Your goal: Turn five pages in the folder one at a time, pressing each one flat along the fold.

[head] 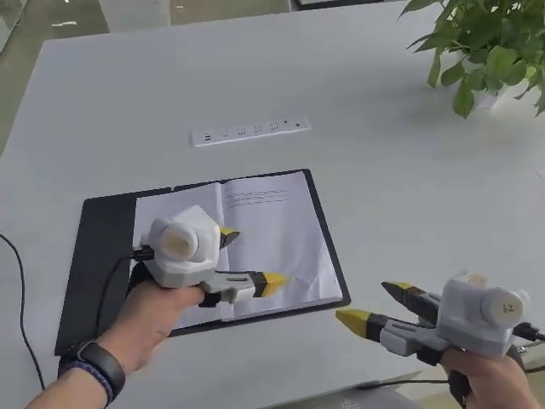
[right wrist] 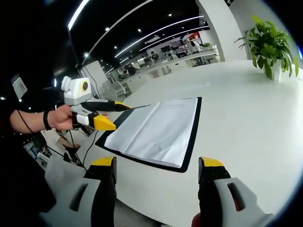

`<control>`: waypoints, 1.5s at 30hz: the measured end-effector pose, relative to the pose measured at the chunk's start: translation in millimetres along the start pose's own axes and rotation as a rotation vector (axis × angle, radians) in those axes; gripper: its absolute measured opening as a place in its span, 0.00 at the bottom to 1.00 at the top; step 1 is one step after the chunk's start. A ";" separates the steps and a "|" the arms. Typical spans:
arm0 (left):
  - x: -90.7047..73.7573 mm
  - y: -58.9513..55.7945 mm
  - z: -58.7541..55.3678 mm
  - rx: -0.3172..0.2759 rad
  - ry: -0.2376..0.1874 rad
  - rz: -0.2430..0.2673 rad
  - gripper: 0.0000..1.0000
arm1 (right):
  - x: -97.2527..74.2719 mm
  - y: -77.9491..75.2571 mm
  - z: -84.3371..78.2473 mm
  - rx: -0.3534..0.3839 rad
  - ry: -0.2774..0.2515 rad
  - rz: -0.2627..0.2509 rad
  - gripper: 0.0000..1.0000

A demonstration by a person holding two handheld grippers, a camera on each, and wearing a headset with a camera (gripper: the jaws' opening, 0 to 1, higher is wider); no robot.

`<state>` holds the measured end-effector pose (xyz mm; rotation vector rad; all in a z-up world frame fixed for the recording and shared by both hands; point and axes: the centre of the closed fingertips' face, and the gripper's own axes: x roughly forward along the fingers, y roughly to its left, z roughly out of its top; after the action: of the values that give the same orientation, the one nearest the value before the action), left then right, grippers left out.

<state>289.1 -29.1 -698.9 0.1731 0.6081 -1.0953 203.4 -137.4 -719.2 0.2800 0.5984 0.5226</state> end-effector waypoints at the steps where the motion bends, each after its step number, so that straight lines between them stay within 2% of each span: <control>1: 5.8 -1.1 -0.9 -0.002 0.008 -0.005 0.68 | -0.4 -1.3 -0.3 0.006 -0.002 -0.001 0.70; 12: 59.6 -11.4 -11.4 -0.008 0.068 -0.038 0.69 | -0.2 -5.8 -3.1 0.031 0.003 -0.005 0.69; 16: 80.4 -12.3 -18.0 0.002 0.085 -0.025 0.68 | 0.7 -4.7 -2.1 0.030 0.003 0.001 0.69; 21: 103.0 -11.7 -23.6 0.015 0.099 0.023 0.71 | 2.3 -4.0 -3.0 0.035 0.009 0.009 0.69; 23: 108.0 -12.4 -24.4 0.013 0.102 0.038 0.72 | 3.0 -4.3 -3.7 0.041 0.010 0.012 0.68; 26: 117.9 -16.3 -31.9 0.009 0.118 0.049 0.73 | 3.8 -4.1 -4.8 0.045 0.016 0.018 0.67; 31: 125.9 -22.6 -48.0 0.048 0.168 0.060 0.74 | 5.8 -5.8 -5.8 0.051 0.024 0.023 0.67; 33: 127.8 -21.3 -54.2 0.091 0.193 0.081 0.74 | 6.9 -7.6 -4.8 0.075 0.017 0.023 0.66; 37: 127.3 -20.4 -52.4 0.071 0.179 0.088 0.74 | 8.6 -9.9 -2.3 0.100 -0.001 0.022 0.65; 45: 124.6 -18.6 -51.4 0.052 0.159 0.058 0.73 | 12.4 -10.0 -0.1 0.098 -0.005 0.034 0.65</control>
<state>292.7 -113.2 -805.8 0.3236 0.7123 -1.0477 215.9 -139.0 -728.9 0.3851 0.6167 0.5261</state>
